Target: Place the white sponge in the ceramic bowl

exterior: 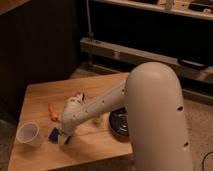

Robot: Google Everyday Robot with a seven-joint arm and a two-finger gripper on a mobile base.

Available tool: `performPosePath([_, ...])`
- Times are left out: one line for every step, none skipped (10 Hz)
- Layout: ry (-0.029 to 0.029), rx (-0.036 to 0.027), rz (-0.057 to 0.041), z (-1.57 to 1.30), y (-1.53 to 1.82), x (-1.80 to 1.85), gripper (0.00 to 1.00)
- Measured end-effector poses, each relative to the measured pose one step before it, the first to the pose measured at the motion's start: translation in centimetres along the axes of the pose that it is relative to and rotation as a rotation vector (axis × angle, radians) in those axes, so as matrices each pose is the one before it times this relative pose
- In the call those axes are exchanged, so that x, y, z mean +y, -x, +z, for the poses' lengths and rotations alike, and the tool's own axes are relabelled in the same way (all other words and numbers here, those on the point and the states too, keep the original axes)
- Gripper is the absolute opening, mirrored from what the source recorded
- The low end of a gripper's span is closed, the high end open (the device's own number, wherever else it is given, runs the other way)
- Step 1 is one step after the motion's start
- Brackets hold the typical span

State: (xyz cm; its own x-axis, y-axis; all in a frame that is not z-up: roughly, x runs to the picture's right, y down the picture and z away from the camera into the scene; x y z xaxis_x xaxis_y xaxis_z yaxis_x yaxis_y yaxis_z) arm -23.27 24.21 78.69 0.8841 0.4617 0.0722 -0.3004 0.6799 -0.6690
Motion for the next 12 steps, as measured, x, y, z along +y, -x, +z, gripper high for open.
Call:
performPosePath([0.00008, 0.00409, -0.00091, 0.129, -0.052, 0.038, 0.65])
performPosePath([0.00011, 0.00395, 0.00075, 0.121, -0.073, 0.027, 0.65])
performPosePath([0.00015, 0.00389, 0.00129, 0.103, -0.104, -0.018, 0.63])
performPosePath([0.00130, 0.00355, 0.00185, 0.075, -0.084, -0.033, 0.56])
performPosePath([0.00206, 0.00445, 0.00213, 0.062, -0.071, 0.020, 0.47])
performPosePath([0.00163, 0.00396, 0.00290, 0.052, -0.074, -0.012, 0.34])
performPosePath([0.00272, 0.00267, 0.00277, 0.047, -0.074, -0.040, 0.24])
performPosePath([0.00163, 0.00205, 0.00136, 0.030, -0.032, -0.039, 0.16])
performPosePath([0.00286, 0.00992, 0.00451, 0.033, -0.103, -0.107, 0.05])
performPosePath([0.00077, 0.00503, 0.00063, -0.002, 0.000, -0.009, 0.00])
performPosePath([-0.00295, 0.00175, 0.00138, -0.223, -0.095, -0.134, 0.00])
performPosePath([-0.00264, -0.00163, 0.00115, -0.576, 0.080, -0.067, 0.00])
